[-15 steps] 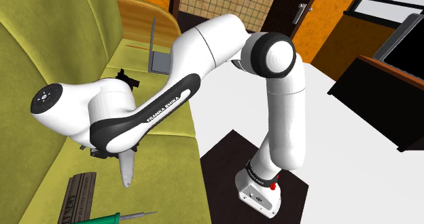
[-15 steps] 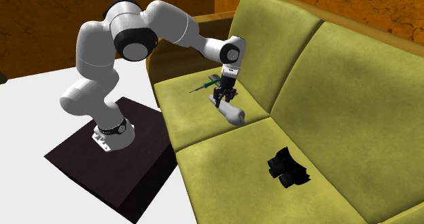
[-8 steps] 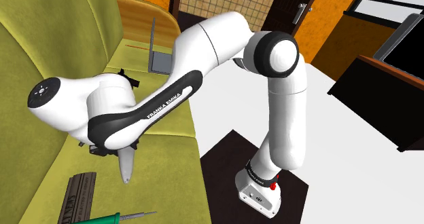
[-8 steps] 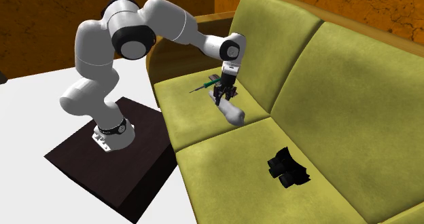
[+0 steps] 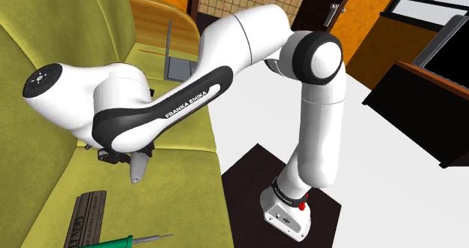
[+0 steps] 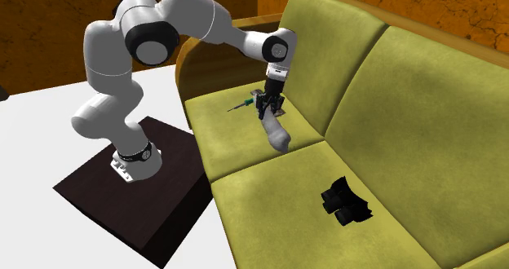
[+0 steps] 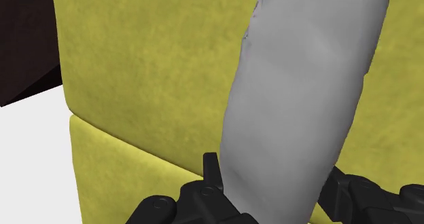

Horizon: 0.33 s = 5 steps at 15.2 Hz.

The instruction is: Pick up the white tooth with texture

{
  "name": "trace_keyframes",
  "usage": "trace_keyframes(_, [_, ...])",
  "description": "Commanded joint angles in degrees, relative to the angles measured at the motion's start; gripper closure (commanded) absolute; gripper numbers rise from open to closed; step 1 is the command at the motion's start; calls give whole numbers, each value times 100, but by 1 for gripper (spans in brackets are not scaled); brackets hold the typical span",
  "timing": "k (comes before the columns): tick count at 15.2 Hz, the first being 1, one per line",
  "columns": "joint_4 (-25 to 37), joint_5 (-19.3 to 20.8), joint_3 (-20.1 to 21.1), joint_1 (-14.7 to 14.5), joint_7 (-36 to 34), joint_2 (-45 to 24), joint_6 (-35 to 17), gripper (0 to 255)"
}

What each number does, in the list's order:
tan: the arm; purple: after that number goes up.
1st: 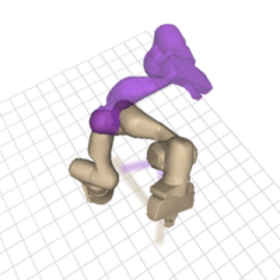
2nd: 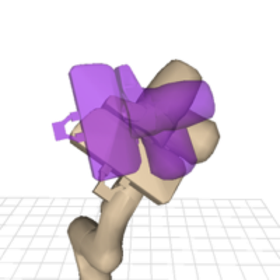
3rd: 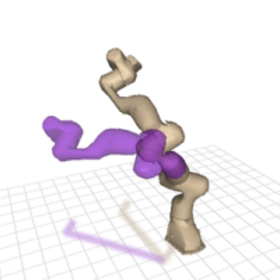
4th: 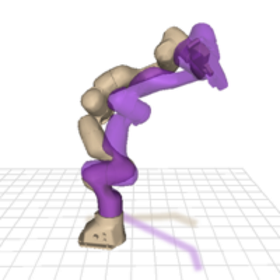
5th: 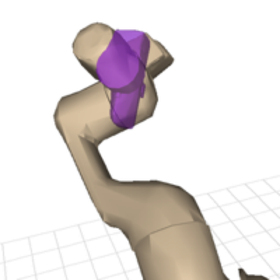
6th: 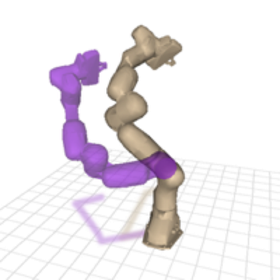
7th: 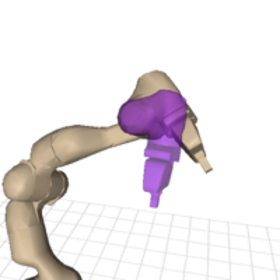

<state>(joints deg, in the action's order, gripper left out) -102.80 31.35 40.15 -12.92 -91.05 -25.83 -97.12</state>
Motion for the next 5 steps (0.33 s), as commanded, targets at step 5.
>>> trace_keyframes(5, [130,-108,54,25,121,153,224,255])
